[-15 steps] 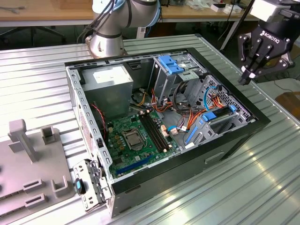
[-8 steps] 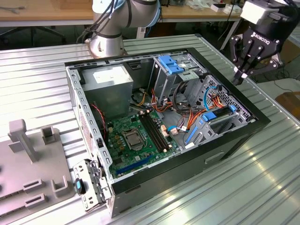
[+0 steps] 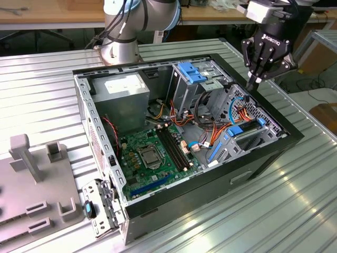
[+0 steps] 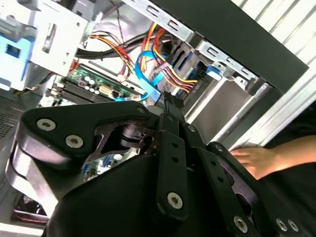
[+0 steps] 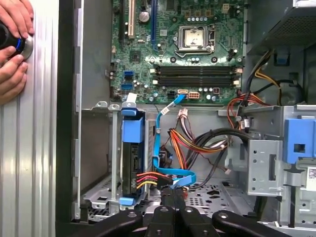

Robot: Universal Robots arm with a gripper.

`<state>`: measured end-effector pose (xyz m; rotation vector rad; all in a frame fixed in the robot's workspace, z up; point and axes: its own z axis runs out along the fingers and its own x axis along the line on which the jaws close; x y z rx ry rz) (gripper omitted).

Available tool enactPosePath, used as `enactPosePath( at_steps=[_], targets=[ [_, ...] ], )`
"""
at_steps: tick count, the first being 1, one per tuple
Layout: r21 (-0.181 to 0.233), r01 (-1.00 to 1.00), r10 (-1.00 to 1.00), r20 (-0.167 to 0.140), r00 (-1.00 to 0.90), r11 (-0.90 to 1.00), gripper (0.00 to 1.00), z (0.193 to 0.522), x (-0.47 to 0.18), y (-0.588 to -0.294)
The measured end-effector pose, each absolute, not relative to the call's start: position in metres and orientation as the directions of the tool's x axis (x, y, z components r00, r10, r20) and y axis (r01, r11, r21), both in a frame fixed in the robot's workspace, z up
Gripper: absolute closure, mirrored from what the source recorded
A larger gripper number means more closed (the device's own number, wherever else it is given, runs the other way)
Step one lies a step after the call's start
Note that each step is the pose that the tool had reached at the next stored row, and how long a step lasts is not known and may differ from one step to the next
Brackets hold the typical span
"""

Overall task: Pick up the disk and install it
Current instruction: 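Insert the second disk wire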

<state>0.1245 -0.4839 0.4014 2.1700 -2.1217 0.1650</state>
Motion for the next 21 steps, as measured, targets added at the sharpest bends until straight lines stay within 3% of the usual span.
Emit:
enactPosePath(
  at_steps=[6,10,13,14,15,21],
  targets=[
    [-0.002,-1.0,-0.984,0.177,0.012,-0.012,0.89,0.392,0.124,-0.477],
    [-0.002,-1.0,-0.984,0.18,0.012,-0.012,0.89,0.392,0.124,-0.477],
    [-0.002,-1.0,-0.983,0.183,0.012,-0.012,0.76,0.392,0.124,-0.477],
    [-0.002,-1.0,-0.983,0.184,0.012,-0.012,0.76,0.392,0.124,-0.476],
    [-0.002,-1.0,-0.982,0.186,0.012,-0.012,0.69,0.391,0.124,-0.476],
    [-0.002,-1.0,-0.978,0.21,0.014,-0.015,0.69,0.388,0.124,-0.469]
  ],
)
